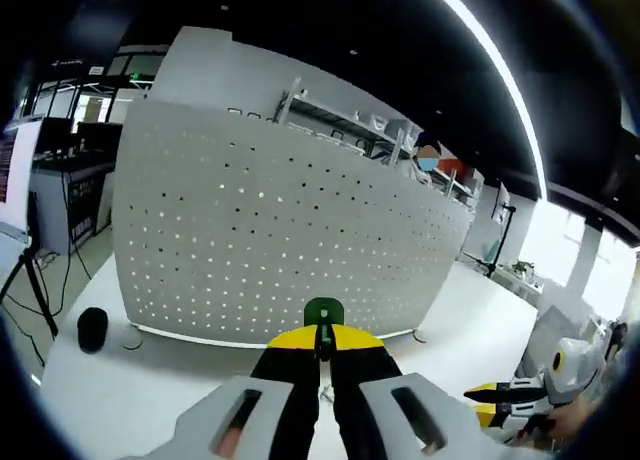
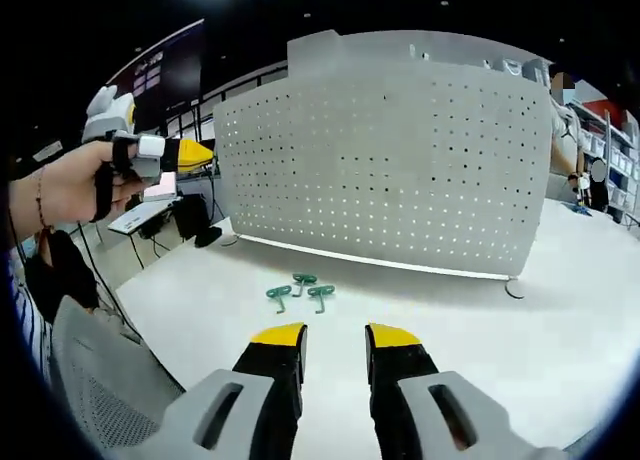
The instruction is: Insert the hook assembly into the mounting plate slot until the hook locks in place.
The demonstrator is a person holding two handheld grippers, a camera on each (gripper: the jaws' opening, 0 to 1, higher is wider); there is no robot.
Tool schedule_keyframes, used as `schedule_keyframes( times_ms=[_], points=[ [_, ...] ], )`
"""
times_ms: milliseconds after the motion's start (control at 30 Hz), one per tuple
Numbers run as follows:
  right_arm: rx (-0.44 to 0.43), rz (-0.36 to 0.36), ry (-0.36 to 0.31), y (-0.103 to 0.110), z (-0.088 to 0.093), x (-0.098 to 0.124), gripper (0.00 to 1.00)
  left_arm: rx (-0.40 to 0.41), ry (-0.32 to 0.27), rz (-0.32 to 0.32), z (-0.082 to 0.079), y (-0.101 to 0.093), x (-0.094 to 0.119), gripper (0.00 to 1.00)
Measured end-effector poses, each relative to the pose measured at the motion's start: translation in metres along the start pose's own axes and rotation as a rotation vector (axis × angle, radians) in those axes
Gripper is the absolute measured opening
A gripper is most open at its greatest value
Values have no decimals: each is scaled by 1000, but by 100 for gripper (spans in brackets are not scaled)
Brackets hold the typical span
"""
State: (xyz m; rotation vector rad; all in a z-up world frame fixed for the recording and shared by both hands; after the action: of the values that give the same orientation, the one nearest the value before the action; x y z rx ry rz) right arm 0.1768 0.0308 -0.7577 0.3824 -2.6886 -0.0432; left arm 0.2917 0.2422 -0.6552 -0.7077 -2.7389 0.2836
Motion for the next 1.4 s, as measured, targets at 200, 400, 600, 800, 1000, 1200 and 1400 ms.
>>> schedule_keyframes(
  times_ms=[200, 400, 600, 800, 1000, 1200, 1400],
  points=[
    [42, -3, -2, 2, 1, -2, 21, -32, -34, -46, -13, 12, -7, 2],
    [51, -3, 15, 2, 6, -2, 21, -34, -76, -63, -28, 19, -14, 2],
    [140, 9, -14, 7, 3, 0, 21, -52, -122, -93, -48, 26, -26, 2],
    [144, 22, -17, 4, 3, 0, 21, -79, -153, -118, -61, 30, -31, 2],
    [136, 37, -22, 1, 2, 0, 21, -94, -175, -145, -70, 36, -38, 2],
    [132, 36, -19, 2, 2, -1, 21, -108, -212, -166, -81, 36, -45, 2],
    [132, 37, -10, 1, 4, -2, 21, -129, -225, -176, -89, 32, -58, 2]
  ],
)
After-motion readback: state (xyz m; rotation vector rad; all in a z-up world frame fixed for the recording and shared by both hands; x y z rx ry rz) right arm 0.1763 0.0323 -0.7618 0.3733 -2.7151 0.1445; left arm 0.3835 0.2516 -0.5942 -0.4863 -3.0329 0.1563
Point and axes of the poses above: the point that each gripper's makers call its tool centre point, and the gripper's own axes: x roughly backward along the fingers, y roughly to its left, z roughly out of its underside, the point moved 2 cm from there along x, roughly backward along the fingers, and after that the axes turned 2 degrees about -x, right-handed, at the moved point
